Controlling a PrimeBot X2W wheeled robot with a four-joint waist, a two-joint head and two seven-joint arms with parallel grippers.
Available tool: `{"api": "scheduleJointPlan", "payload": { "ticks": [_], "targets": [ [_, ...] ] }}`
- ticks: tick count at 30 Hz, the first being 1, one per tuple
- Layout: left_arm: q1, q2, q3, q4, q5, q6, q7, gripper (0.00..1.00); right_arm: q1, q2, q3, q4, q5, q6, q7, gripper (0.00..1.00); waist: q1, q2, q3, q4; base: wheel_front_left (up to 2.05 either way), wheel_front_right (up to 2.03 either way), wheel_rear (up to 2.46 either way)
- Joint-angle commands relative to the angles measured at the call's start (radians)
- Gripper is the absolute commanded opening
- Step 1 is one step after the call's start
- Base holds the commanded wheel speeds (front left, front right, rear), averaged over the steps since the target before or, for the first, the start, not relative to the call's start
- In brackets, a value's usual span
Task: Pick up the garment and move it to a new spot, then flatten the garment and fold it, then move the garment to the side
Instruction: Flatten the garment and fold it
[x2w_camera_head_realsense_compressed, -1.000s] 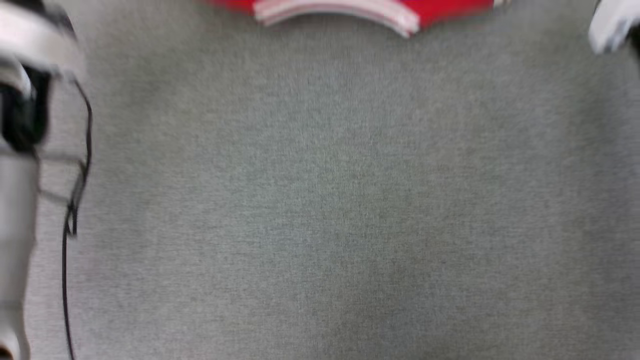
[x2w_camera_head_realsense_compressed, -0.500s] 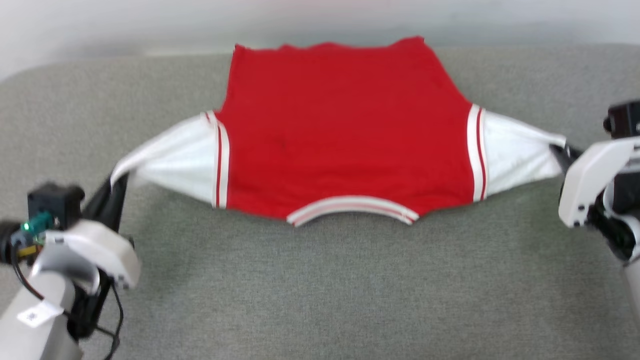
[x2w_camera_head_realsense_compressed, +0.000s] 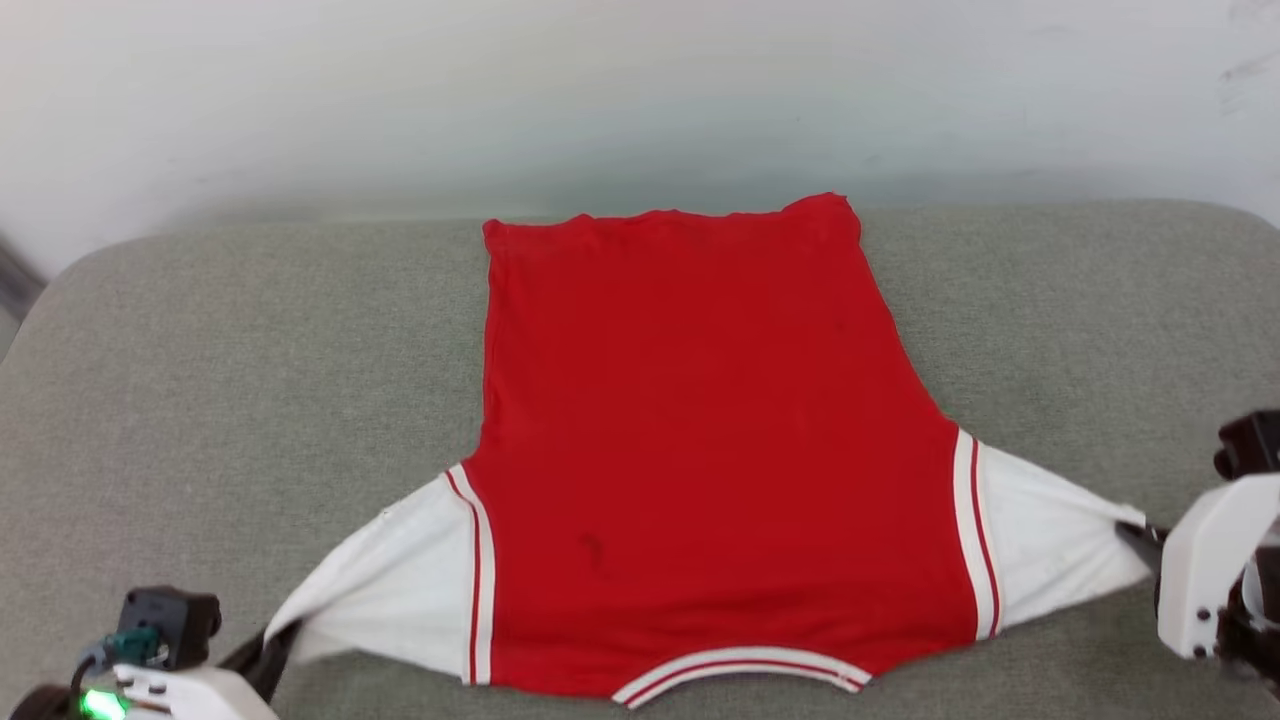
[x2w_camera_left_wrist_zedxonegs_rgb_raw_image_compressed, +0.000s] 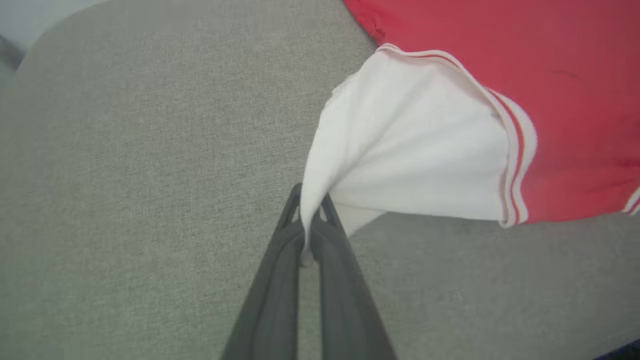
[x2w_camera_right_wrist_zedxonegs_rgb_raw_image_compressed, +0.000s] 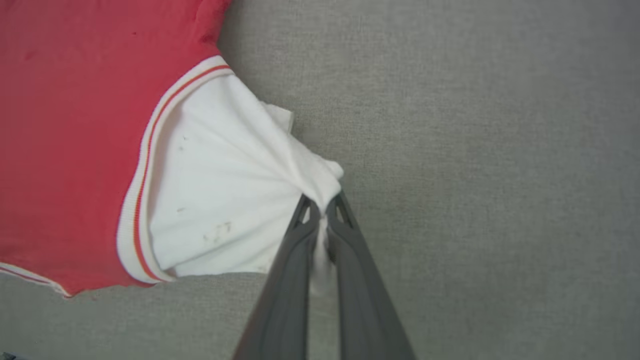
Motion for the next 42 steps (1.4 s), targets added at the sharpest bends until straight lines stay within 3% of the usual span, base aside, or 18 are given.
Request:
{"api": "scheduleJointPlan", "payload": {
  "ticks": [1, 12, 20, 21, 22, 28, 31, 37, 42],
  "targets": [
    [0.041, 0.017, 0.010, -0.031, -0.012, 0.019, 0.016, 0.00, 0.046, -0.011, -0.019, -0.033, 0.008, -0.002, 0.023, 0.00, 0.0004, 0.0000, -0.005, -0.002, 0.00, 0.00, 0.00],
    [0.203, 0.056, 0.002, -0.138, -0.068, 0.061, 0.113, 0.00, 0.239, 0.018, -0.118, -0.153, 0.011, -0.002, 0.180, 0.00, 0.0004, 0.0000, -0.015, -0.009, 0.00, 0.00, 0.00],
    [0.197, 0.034, -0.010, -0.179, -0.082, 0.058, 0.107, 0.00, 0.275, 0.036, -0.133, -0.189, -0.001, -0.002, 0.185, 0.00, 0.0004, 0.0000, 0.006, -0.002, 0.00, 0.00, 0.00],
    [0.193, 0.033, -0.011, -0.187, -0.084, 0.057, 0.109, 0.00, 0.270, 0.029, -0.134, -0.196, -0.006, -0.001, 0.182, 0.80, 0.0004, 0.0000, 0.011, 0.001, 0.00, 0.00, 0.00],
    [0.190, 0.033, -0.013, -0.198, -0.085, 0.054, 0.114, 0.00, 0.265, 0.027, -0.135, -0.198, -0.005, -0.001, 0.191, 1.00, 0.0004, 0.0000, 0.018, 0.004, 0.00, 0.00, 0.00],
    [0.185, 0.039, -0.033, -0.299, -0.113, 0.040, 0.164, 0.00, 0.176, 0.035, -0.153, -0.284, 0.043, -0.001, 0.267, 1.00, 0.0004, 0.0000, 0.072, 0.032, 0.00, 0.00, 0.00],
    [0.194, 0.049, -0.025, -0.384, -0.122, 0.053, 0.185, 0.00, 0.103, 0.023, -0.164, -0.339, 0.051, -0.001, 0.338, 1.00, 0.0004, 0.0000, 0.128, 0.056, 0.00, 0.00, 0.00],
    [0.162, 0.083, -0.039, -0.517, -0.084, 0.056, 0.223, 0.00, -0.130, 0.049, -0.170, -0.391, 0.044, -0.001, 0.510, 1.00, 0.0004, 0.0000, 0.257, 0.129, 0.00, 0.00, 0.00],
    [0.104, 0.082, -0.082, -0.585, -0.049, 0.022, 0.248, 0.00, -0.350, 0.081, -0.194, -0.348, -0.023, -0.001, 0.676, 1.00, 0.0004, 0.0000, 0.369, 0.209, 0.00, 0.00, 0.00]
  ]
}}
